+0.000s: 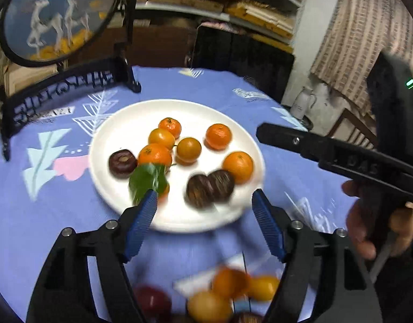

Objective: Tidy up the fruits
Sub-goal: 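Carry the water chestnut and tomato to the plate and release them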

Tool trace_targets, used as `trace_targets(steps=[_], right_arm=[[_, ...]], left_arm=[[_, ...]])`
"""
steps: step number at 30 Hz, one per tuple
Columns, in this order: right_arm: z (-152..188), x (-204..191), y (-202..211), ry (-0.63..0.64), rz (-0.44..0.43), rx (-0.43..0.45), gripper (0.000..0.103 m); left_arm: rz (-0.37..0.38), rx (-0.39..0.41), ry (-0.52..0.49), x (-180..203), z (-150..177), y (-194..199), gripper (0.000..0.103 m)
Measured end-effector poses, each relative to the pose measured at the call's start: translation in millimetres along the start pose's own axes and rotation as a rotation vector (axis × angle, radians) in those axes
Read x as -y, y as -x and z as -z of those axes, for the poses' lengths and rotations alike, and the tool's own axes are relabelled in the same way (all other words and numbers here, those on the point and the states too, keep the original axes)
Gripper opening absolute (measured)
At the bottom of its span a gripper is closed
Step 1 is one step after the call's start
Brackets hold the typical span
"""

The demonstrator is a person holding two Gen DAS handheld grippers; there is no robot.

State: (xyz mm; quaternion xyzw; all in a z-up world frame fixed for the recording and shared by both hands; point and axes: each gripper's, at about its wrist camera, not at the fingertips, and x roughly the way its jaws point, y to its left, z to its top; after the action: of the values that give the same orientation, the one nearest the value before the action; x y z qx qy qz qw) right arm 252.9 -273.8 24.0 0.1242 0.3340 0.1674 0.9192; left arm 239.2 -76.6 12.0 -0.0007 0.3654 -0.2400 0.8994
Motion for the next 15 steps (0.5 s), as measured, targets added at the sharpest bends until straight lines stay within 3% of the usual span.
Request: trace_targets(steps=[3, 8, 12, 15], right_arm=[[28.1, 7.6, 17.0, -0.018, 0.014, 0.017, 0.054], [67.6, 15.8, 27.1, -0.034, 0.061, -0.04, 0.054], [87.2, 6.7, 35.5, -0.004, 0.058, -0.044, 0.054], [99.5, 0.0, 39.2, 0.005, 0.054, -0.049, 0.054]], left_arm=[[-0.015, 0.018, -0.056, 1.9, 31.9, 37.3, 0.071], [-0.129, -0.03, -0.117, -12.4, 93.3, 75.7, 0.071], [-0.169, -0.089, -0.067, -29.5, 125.8, 78.3, 0.071], [-0.157, -0.074, -0.039, -33.9, 133.2, 82.1, 0.072]])
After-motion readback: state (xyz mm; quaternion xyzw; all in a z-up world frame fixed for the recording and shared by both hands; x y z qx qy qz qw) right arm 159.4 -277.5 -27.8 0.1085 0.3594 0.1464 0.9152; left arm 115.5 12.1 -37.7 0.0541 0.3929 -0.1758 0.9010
